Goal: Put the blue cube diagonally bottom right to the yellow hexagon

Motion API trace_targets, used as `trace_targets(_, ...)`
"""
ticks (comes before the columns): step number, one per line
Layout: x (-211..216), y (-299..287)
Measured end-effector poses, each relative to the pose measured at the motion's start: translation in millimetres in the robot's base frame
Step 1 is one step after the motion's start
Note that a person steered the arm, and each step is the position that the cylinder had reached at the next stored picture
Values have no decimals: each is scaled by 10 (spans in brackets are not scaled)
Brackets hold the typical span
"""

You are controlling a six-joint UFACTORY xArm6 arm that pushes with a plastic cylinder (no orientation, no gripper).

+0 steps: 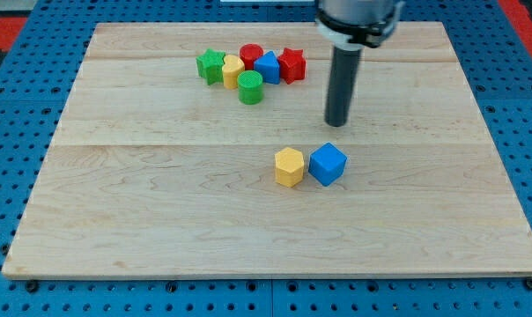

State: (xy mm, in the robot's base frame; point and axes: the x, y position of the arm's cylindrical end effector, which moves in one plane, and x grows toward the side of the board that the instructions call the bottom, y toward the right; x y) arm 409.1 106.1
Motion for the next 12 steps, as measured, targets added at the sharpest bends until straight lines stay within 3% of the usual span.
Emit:
trace_targets(1,352,-16)
trace_targets(3,550,-991)
trace_targets(4,354,-890)
trace_targets(5,99,-337)
trace_targets(6,265,28)
trace_targets(8,925,-603)
trace_targets(9,977,-743)
trace_targets(10,812,-333)
trace_targets(11,451,-346)
trace_targets(12,625,-848)
